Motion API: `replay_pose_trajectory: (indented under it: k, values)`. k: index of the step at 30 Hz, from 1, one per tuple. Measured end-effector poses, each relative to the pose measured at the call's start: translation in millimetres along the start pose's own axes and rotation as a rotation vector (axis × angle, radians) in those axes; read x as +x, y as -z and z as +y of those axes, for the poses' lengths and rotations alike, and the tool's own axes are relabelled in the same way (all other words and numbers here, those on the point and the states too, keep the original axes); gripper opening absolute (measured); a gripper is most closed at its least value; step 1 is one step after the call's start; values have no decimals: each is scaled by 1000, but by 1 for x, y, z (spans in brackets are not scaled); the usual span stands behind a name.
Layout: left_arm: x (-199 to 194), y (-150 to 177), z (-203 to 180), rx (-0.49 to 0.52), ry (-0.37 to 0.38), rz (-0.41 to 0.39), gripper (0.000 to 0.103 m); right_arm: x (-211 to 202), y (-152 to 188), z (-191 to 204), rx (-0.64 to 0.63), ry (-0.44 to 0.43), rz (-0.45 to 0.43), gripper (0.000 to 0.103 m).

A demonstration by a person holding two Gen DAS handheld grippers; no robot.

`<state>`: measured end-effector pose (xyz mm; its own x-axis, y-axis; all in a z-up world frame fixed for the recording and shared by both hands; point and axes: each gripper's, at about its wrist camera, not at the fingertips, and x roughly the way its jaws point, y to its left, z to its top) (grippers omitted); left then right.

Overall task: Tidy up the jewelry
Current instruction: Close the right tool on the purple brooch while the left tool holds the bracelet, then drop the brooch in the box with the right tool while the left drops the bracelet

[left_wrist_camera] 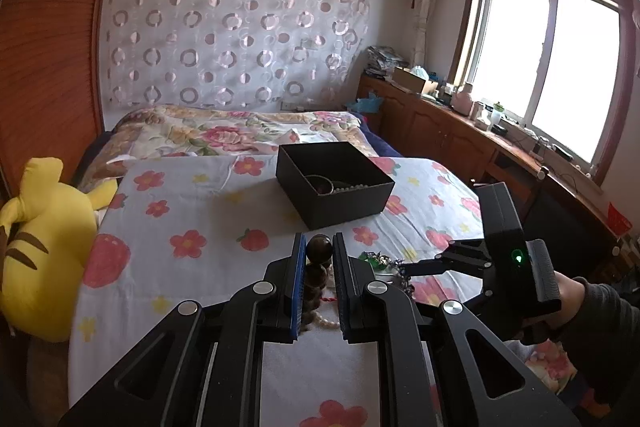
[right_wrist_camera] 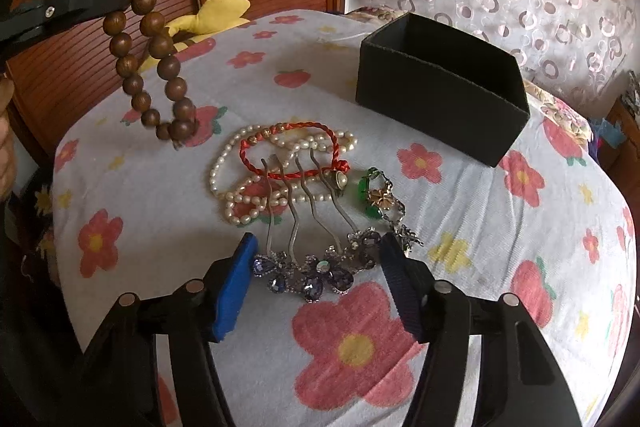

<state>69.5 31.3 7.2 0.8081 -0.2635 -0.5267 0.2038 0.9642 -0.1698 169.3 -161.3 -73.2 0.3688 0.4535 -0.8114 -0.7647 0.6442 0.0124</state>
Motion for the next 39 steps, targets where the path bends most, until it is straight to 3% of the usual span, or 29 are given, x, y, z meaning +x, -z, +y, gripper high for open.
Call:
replay_pose_trajectory:
  k: [10,22,39]
  values:
    - [2,2,3,0,-8,6,12,-30,16,2,5,-2,-58,64]
    - [2,1,-1,8,-5,1,12,-69,25,-12,7,54,-108,64]
    - [12,-46,-15,43,-11,-44,12,-103,-32,-43,32,115,-282,64]
